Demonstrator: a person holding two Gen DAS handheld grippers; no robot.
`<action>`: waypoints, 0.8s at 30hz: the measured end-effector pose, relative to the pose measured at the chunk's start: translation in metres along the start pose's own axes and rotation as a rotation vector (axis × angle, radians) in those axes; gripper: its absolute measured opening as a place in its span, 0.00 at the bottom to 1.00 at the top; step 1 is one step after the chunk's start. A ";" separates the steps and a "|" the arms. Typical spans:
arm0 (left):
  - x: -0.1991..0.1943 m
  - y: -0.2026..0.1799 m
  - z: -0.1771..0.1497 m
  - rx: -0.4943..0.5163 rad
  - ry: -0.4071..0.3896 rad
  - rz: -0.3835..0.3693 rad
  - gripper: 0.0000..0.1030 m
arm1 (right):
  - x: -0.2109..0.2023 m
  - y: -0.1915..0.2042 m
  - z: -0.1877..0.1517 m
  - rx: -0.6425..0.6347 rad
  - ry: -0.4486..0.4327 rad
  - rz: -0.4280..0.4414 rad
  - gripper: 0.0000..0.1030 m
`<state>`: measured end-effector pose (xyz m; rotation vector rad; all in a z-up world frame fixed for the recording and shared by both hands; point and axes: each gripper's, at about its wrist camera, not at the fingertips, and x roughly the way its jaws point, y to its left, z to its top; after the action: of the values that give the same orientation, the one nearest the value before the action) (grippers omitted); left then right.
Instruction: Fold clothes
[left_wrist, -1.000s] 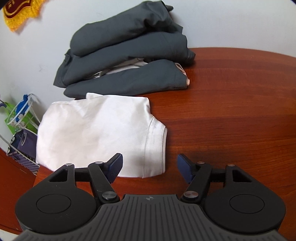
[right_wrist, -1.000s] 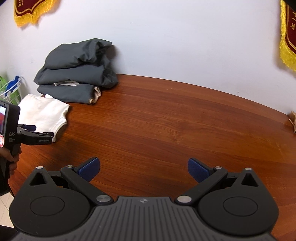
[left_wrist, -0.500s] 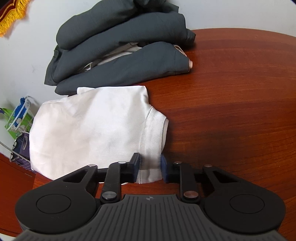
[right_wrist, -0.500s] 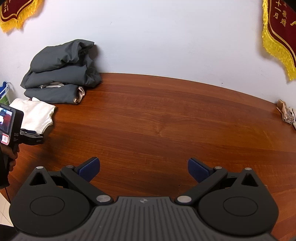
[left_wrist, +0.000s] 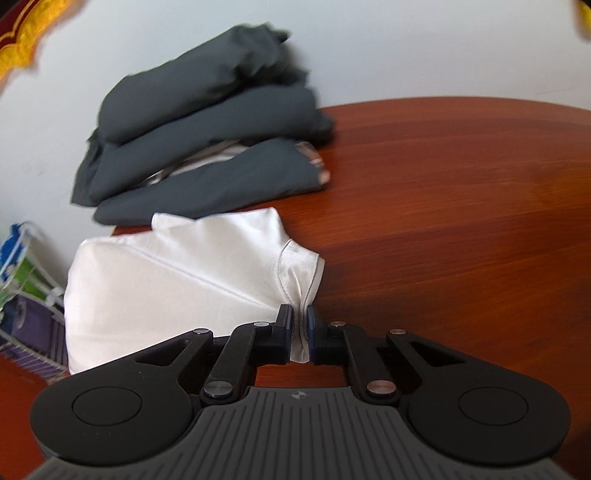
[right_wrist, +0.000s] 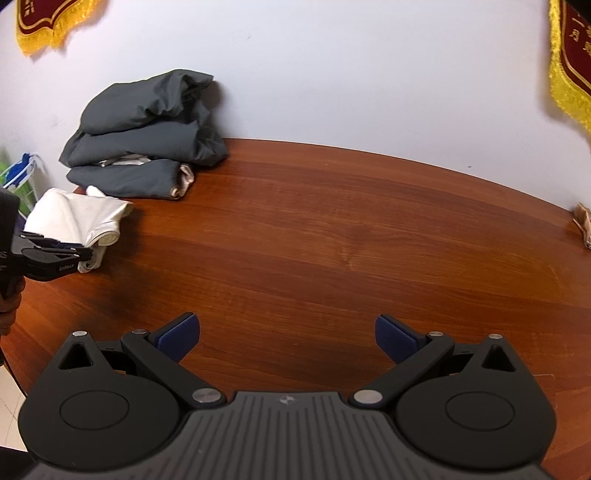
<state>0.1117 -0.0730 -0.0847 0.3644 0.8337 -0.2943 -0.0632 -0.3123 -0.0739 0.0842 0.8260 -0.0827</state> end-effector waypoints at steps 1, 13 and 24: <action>-0.009 -0.006 0.001 0.012 -0.010 -0.031 0.09 | 0.000 0.003 0.000 -0.003 0.001 0.005 0.99; -0.079 -0.091 0.019 0.120 -0.132 -0.291 0.00 | -0.007 0.007 -0.009 0.003 0.000 0.013 0.99; -0.080 -0.103 0.015 0.103 -0.095 -0.273 0.01 | -0.018 -0.007 -0.027 0.048 0.002 -0.028 0.99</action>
<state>0.0296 -0.1629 -0.0348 0.3297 0.7769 -0.6057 -0.0957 -0.3156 -0.0791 0.1182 0.8270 -0.1292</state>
